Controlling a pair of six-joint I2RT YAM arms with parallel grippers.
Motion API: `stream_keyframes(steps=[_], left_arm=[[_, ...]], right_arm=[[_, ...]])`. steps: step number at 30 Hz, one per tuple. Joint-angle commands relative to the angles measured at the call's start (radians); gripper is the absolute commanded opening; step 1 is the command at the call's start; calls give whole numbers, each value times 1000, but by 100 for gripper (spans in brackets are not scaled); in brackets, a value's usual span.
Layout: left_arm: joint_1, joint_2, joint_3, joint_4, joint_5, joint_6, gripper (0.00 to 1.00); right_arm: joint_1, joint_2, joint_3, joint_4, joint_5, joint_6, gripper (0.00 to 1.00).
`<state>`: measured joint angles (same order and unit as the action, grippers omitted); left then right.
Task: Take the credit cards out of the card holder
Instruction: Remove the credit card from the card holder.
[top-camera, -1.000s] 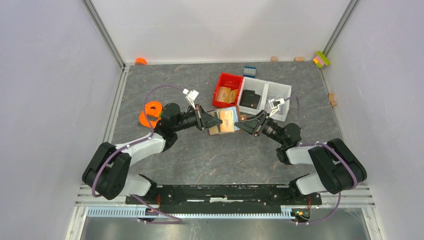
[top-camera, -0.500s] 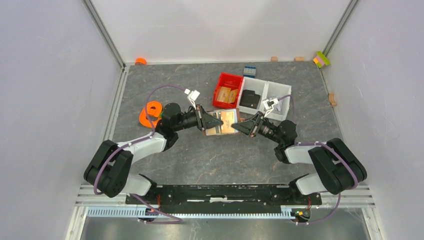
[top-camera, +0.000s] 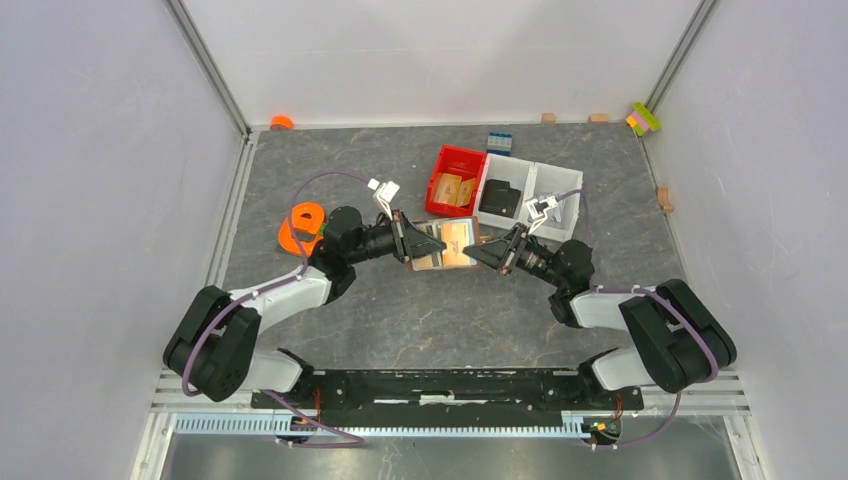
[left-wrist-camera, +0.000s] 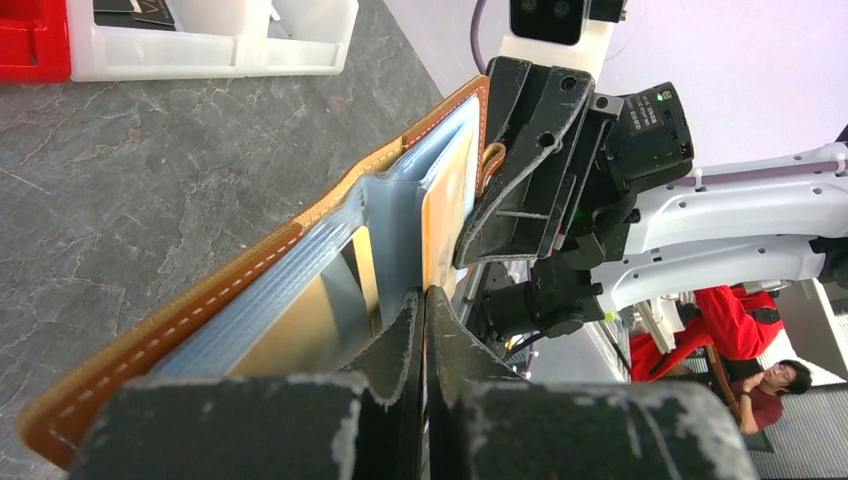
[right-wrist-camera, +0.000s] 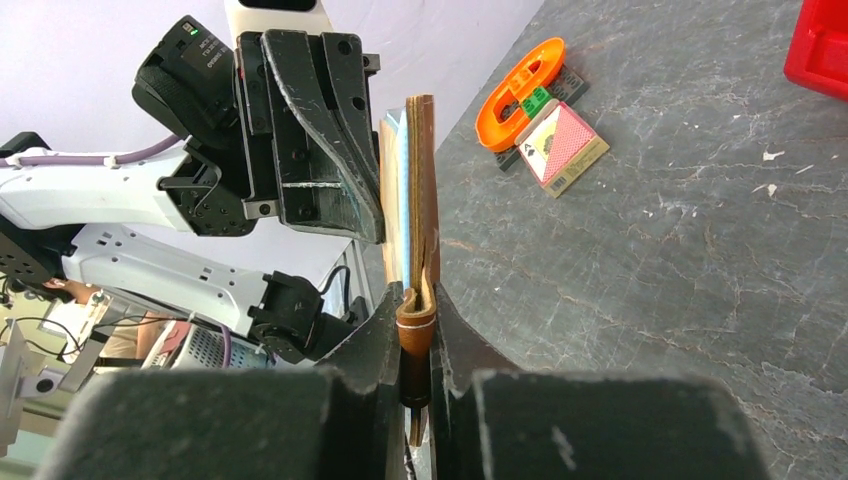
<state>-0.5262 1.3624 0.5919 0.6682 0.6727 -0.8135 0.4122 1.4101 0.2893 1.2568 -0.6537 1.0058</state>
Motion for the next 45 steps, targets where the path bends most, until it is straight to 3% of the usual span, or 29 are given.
stream_keyframes(steps=[1,8,22,31,40,45], left_arm=[[6,-48,28,-9,-44,47,2],[11,-55,21,-16,-56,50,2],[14,-67,11,-2,-62,39,2],[14,-49,14,18,-44,22,4],[13,48,36,109,35,-64,9],[13,65,33,167,61,-95,2]], right_arm=[[-28,-20,-17,71,31,12,0],[-48,16,-35,174,10,81,0],[-68,6,-53,179,22,95,0],[-69,49,-49,272,-4,161,0],[-69,107,-21,192,-22,167,0],[-69,138,-16,228,-32,196,0]])
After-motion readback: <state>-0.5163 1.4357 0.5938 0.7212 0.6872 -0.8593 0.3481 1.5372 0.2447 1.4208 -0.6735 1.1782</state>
